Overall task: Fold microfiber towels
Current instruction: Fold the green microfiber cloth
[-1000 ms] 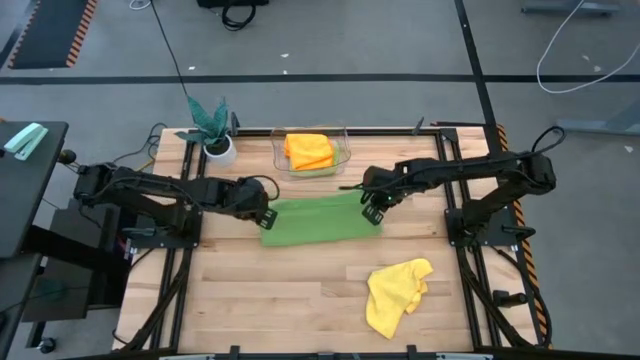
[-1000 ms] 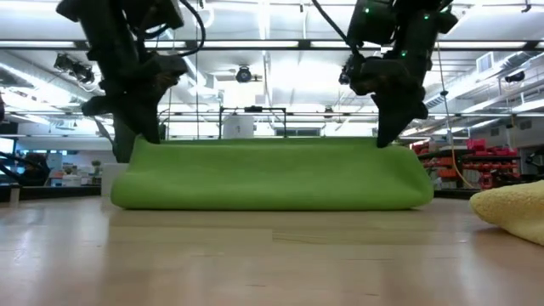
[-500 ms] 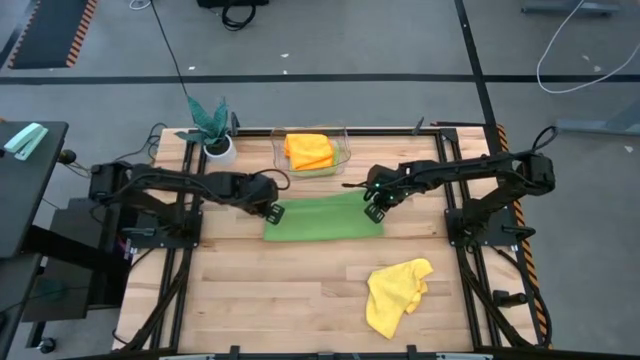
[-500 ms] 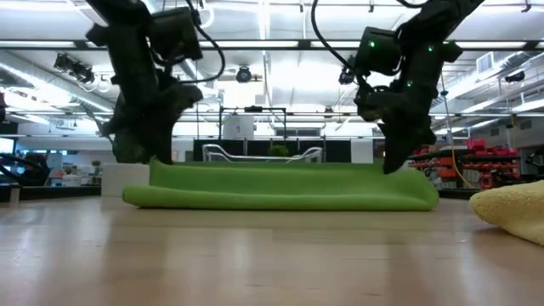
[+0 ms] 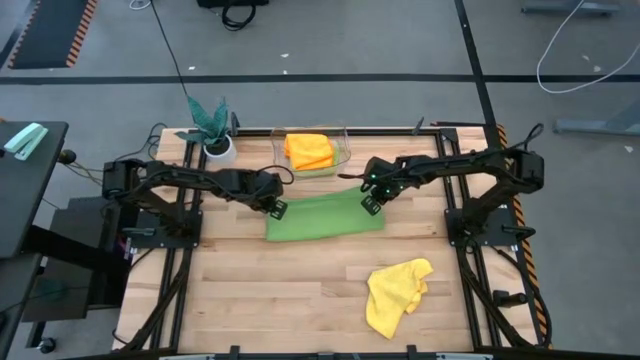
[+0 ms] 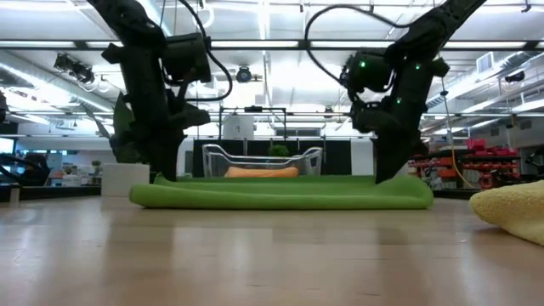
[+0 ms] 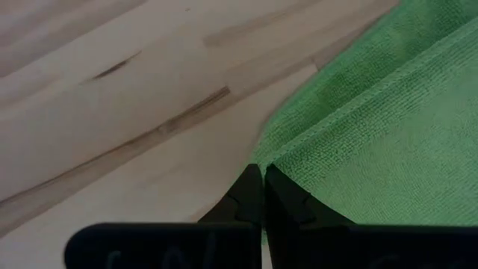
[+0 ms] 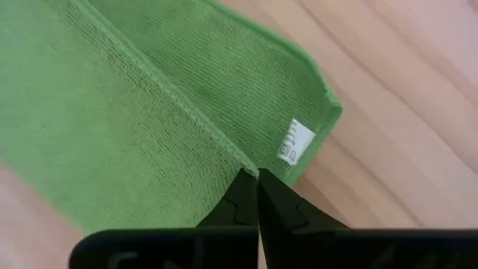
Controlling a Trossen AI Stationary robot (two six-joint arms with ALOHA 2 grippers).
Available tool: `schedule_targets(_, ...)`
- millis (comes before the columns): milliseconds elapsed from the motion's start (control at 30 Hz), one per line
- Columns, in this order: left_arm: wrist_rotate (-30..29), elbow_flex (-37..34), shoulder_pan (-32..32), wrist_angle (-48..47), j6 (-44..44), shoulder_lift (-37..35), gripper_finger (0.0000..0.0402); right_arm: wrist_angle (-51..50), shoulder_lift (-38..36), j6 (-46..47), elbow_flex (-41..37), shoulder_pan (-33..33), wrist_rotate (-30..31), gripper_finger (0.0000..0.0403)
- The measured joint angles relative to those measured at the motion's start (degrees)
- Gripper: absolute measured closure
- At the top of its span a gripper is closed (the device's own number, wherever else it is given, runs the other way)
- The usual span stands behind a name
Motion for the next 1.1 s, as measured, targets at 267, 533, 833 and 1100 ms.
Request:
schedule_targets(267,-0.7,-0.1,2.3,-1.2,0.6,0.0,0.0395,4.7,5.9,0.1,0.9,0.0,0.9,0.0397)
schedule_targets(533,-1.0,-0.2,4.2,-2.5,0.7,0.1,0.0382,4.5,5.6,-1.5,3.3,-0.8,2.9,0.0395)
schedule_targets(833,-1.3,-0.1,4.4,-1.1,2.0,0.1,0.0395,3.6,4.4,-3.1,3.4,-2.6,4.1,0.0399)
schedule_targets(1100,-1.3,0.0,4.7,-0.6,2.0,1.4,0.0395,4.5,4.4,-4.6,3.5,-3.1,7.0,0.0396)
